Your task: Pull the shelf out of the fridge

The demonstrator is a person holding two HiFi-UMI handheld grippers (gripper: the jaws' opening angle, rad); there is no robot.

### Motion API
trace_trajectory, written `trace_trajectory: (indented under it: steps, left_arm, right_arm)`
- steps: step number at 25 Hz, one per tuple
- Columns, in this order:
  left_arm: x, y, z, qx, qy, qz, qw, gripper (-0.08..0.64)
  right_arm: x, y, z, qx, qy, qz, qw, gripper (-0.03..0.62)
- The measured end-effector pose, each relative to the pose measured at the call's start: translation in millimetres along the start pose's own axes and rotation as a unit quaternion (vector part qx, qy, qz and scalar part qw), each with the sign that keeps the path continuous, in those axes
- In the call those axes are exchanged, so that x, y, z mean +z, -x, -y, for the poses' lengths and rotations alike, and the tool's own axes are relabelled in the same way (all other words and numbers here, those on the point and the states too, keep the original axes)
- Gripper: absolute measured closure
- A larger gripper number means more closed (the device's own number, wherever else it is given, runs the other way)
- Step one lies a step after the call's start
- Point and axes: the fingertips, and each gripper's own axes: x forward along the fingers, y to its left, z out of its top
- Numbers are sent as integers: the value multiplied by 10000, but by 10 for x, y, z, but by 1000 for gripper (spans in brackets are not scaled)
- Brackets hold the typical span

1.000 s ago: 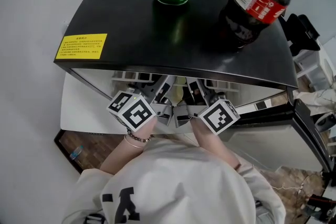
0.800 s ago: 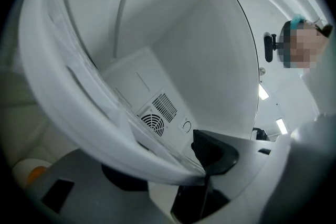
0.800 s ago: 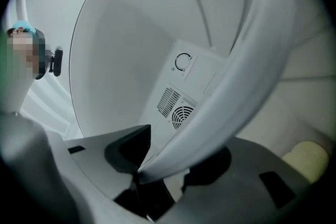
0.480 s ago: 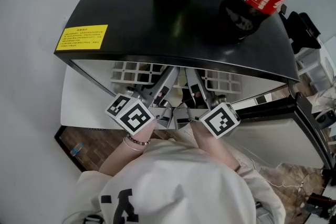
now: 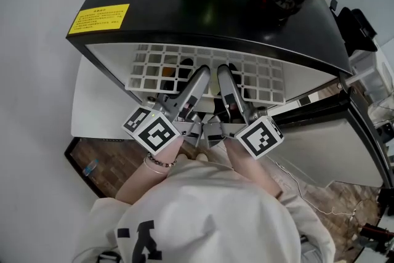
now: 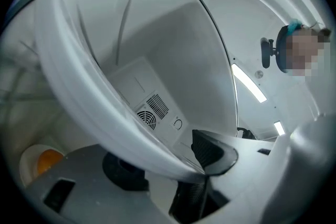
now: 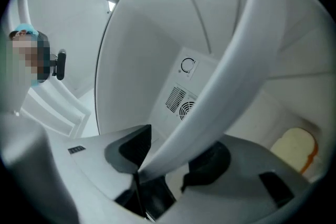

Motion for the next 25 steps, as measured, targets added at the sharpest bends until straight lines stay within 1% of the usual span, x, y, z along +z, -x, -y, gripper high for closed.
trace_trajectory:
  steps: [3, 7, 12, 14, 18, 22, 25]
  left_arm:
    - [-18, 70, 40, 0, 18, 10, 10000, 301]
    - [-37, 138, 87, -22, 25, 14, 10000, 304]
    - [-63, 202, 128, -51, 61, -15, 10000, 305]
    - [-69, 227, 143, -59, 82, -23, 9999, 308]
    - [-80, 279, 173, -92, 107, -38, 9999, 311]
    - [-92, 318, 195, -157, 179, -60, 9997, 316]
    - [-108, 350, 210, -188, 290, -79, 9994, 324]
  right_arm:
    - [-26, 73, -29, -30, -18, -1, 10000, 383]
    - [-51, 190, 8, -261, -1, -1, 9997, 387]
    - [-76, 256, -33, -310, 22, -2, 9995, 385]
    - [-84, 274, -56, -290, 19, -1, 9996, 387]
    - [-93, 274, -159, -89, 60, 21, 9999, 388]
    - [-101, 313, -176, -127, 88, 47, 9999, 388]
    - [-108, 354, -179, -139, -16, 95, 9999, 394]
